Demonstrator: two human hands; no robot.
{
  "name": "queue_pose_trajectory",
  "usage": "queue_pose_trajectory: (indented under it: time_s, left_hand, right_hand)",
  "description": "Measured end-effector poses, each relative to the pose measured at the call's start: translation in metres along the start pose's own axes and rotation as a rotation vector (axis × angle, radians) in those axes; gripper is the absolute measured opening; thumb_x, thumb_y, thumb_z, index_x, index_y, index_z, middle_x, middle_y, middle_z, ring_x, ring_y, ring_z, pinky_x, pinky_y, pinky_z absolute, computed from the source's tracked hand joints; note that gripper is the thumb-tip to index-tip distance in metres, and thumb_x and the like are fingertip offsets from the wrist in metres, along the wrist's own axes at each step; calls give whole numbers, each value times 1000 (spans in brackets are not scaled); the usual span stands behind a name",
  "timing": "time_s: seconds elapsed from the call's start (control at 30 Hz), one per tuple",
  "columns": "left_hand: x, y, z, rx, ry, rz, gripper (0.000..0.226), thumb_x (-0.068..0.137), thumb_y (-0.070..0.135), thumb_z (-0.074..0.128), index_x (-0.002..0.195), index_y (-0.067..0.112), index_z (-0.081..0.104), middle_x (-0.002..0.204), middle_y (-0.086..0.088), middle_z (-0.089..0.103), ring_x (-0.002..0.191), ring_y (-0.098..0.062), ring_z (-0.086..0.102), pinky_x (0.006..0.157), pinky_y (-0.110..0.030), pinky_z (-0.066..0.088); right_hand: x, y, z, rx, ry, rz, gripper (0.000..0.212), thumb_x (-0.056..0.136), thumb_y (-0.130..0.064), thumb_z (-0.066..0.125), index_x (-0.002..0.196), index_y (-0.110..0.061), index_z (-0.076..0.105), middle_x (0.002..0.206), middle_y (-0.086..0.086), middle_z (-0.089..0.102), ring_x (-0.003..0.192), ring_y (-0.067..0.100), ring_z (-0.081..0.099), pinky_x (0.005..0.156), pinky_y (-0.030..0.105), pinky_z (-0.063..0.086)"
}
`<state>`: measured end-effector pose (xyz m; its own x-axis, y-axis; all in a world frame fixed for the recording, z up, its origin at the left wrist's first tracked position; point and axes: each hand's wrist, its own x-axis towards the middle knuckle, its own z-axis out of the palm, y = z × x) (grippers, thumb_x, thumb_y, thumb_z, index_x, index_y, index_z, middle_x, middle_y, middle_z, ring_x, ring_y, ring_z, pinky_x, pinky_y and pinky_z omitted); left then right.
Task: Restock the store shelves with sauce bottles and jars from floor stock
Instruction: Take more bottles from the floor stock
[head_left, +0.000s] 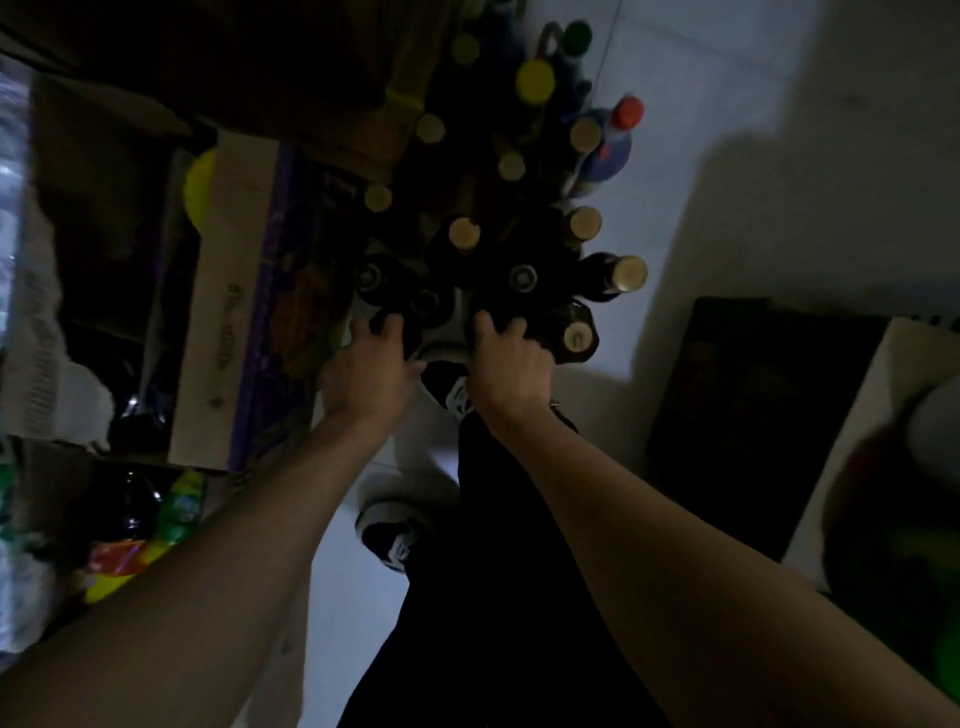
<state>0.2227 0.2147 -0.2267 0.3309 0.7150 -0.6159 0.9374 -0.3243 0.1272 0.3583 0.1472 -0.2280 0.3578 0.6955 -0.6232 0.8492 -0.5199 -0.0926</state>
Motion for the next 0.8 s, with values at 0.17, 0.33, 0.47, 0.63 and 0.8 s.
queue_pose_trajectory:
  time_s: [0.17,0.33,0.47,0.63,0.8]
  left_hand:
    - [9,-11,3,200,105,151,42,78,20,77,111,5,56,77,-22,62,53,-37,61,45,-27,30]
    - [-9,-11,-11,110,154,204,28,79,16,76,93,2,56,62,-21,58,46,-36,57,45,-25,27]
    - [-57,-11,-43,13,168,174,26,82,20,73,95,4,56,62,-17,58,45,-34,55,44,-24,22]
    - [-122,-12,-126,-52,140,227,31,84,32,71,94,14,48,64,-10,58,47,-30,53,41,-23,18]
    - [-198,-6,-270,-20,174,296,36,77,38,74,85,21,42,52,3,42,43,-28,53,39,-19,10]
  right_hand:
    - [12,6,7,-21,78,-70,29,97,-21,49,124,-14,45,101,16,57,73,34,60,53,35,33]
    - [-3,15,-5,8,62,-115,28,92,-21,56,117,-12,48,96,14,61,72,34,62,53,34,38]
    - [-51,15,-37,96,93,-102,19,94,-22,52,111,-14,50,91,11,60,67,30,58,53,34,46]
    - [-131,0,-126,236,66,-39,20,94,-29,51,110,-15,50,93,9,62,75,32,61,63,40,53]
    - [-214,-22,-255,344,86,-89,18,93,-31,54,98,-14,50,82,10,63,72,32,61,59,38,50]
